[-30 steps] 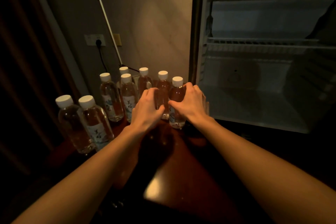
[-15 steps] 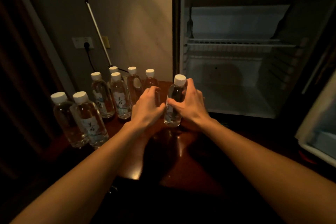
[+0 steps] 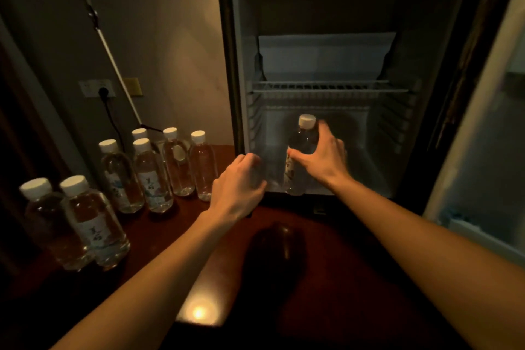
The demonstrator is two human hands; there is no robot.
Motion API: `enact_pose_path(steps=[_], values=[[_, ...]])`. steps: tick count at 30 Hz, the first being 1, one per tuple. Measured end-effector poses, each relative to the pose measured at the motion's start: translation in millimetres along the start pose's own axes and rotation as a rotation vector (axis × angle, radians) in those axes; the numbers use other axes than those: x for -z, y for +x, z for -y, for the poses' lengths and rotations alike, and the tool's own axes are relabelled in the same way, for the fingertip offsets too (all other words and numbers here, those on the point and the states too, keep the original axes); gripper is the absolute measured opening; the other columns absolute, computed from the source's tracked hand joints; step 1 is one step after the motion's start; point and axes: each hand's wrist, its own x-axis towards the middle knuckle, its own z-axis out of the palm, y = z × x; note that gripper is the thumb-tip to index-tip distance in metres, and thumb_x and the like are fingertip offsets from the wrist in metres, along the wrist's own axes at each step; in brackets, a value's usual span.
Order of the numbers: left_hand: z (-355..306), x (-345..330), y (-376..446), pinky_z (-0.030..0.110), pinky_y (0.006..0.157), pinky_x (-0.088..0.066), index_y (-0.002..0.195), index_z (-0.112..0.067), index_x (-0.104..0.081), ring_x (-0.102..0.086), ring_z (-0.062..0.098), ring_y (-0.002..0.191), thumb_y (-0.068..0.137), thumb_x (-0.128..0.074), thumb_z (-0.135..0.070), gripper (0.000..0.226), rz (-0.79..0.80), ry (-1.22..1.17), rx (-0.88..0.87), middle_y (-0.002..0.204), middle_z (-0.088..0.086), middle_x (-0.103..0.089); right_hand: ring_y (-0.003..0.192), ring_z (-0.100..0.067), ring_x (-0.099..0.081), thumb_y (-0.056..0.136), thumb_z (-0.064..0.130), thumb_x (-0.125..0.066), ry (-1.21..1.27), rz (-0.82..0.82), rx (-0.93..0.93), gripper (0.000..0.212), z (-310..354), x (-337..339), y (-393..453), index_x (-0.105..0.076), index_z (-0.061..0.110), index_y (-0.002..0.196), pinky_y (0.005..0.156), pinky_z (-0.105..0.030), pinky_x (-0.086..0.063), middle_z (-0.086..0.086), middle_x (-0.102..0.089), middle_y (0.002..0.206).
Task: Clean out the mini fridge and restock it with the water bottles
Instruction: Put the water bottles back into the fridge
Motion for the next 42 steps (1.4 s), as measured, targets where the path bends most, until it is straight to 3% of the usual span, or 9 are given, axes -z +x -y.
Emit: enact_pose_path(steps=[4, 16, 21, 26, 28, 30, 34, 38, 42], values=[[-3, -17, 17, 0.044, 0.076, -0.052, 0.112, -0.032, -0.049, -0.059, 0.02, 0.107, 0.084, -0.06, -0.038, 0.031, 0.014, 0.023, -0.034, 0.113, -0.01, -0.057, 0.118, -0.031, -0.055, 0.073, 0.036, -0.08, 0.088, 0.037, -0.016, 0.071, -13, -16, 34, -0.044, 0.024, 0.133, 0.093, -0.034, -0.046, -0.008, -0.061, 0.127], [35, -54, 29, 0.033, 0.066, -0.054, 0.096, -0.032, -0.054, -0.064, 0.008, 0.081, 0.082, -0.056, -0.049, 0.022, -0.036, 0.005, -0.01, 0.085, -0.014, -0.065, 0.114, -0.033, -0.059, 0.071, 0.029, -0.081, 0.165, 0.034, 0.11, 0.062, -35, -108, 134, -0.058, 0.008, 0.125, 0.095, -0.038, -0.045, -0.016, -0.063, 0.123], [47, -46, 26, 0.032, 0.063, -0.052, 0.09, -0.03, -0.057, -0.063, 0.007, 0.077, 0.084, -0.048, -0.056, 0.028, -0.051, 0.054, 0.018, 0.08, -0.014, -0.065, 0.121, -0.032, -0.054, 0.075, 0.024, -0.081, 0.208, 0.045, 0.188, 0.069, -35, -120, 137, -0.051, 0.002, 0.132, 0.105, -0.037, -0.038, -0.018, -0.058, 0.131], [65, -21, 15, 0.034, 0.066, -0.054, 0.091, -0.029, -0.059, -0.065, 0.011, 0.079, 0.083, -0.048, -0.054, 0.028, -0.064, 0.07, 0.088, 0.082, -0.012, -0.067, 0.117, -0.035, -0.056, 0.07, 0.048, -0.077, 0.236, 0.033, -0.017, 0.079, -35, -121, 123, -0.05, 0.002, 0.128, 0.101, -0.044, -0.043, -0.019, -0.058, 0.127], [73, -8, 6, 0.032, 0.067, -0.053, 0.09, -0.03, -0.061, -0.064, 0.009, 0.079, 0.087, -0.053, -0.048, 0.02, -0.061, 0.08, 0.116, 0.083, -0.013, -0.067, 0.105, -0.036, -0.06, 0.074, 0.054, -0.066, 0.152, -0.061, -0.069, 0.067, -23, -113, 101, -0.058, 0.004, 0.117, 0.089, -0.041, -0.048, -0.02, -0.063, 0.114], [80, 3, -4, 0.032, 0.067, -0.053, 0.09, -0.03, -0.061, -0.064, 0.011, 0.08, 0.087, -0.056, -0.044, 0.016, -0.081, 0.082, 0.146, 0.084, -0.012, -0.066, 0.084, -0.028, -0.063, 0.086, 0.039, -0.065, 0.176, -0.081, 0.034, 0.035, 0, -99, 67, -0.066, 0.005, 0.093, 0.069, -0.025, -0.044, -0.015, -0.066, 0.086], [91, 22, -23, 0.034, 0.068, -0.051, 0.094, -0.027, -0.057, -0.061, 0.013, 0.085, 0.086, -0.06, -0.037, 0.013, -0.201, 0.066, 0.206, 0.093, -0.009, -0.062, 0.05, -0.007, -0.043, 0.089, 0.028, -0.065, 0.205, -0.064, 0.54, 0.031, 59, -78, -8, -0.055, 0.019, 0.062, 0.052, -0.013, -0.029, 0.007, -0.047, 0.054], [106, 42, -35, 0.037, 0.075, -0.049, 0.107, -0.021, -0.053, -0.056, 0.021, 0.1, 0.083, -0.065, -0.032, 0.029, -0.362, 0.039, 0.351, 0.108, -0.001, -0.054, 0.075, -0.008, -0.062, 0.084, 0.033, -0.07, 0.181, 0.215, 0.43, 0.022, 95, -102, -26, -0.065, 0.015, 0.095, 0.07, -0.025, -0.052, 0.003, -0.066, 0.083], [124, 54, -37, 0.044, 0.086, -0.047, 0.127, -0.013, -0.042, -0.044, 0.029, 0.12, 0.079, -0.069, -0.031, 0.058, -0.403, 0.135, 0.446, 0.131, 0.007, -0.04, 0.129, -0.026, -0.044, 0.077, 0.036, -0.078, 0.136, 0.356, 0.175, 0.086, 109, -135, -17, -0.03, 0.011, 0.144, 0.104, -0.034, -0.038, -0.012, -0.044, 0.142]])
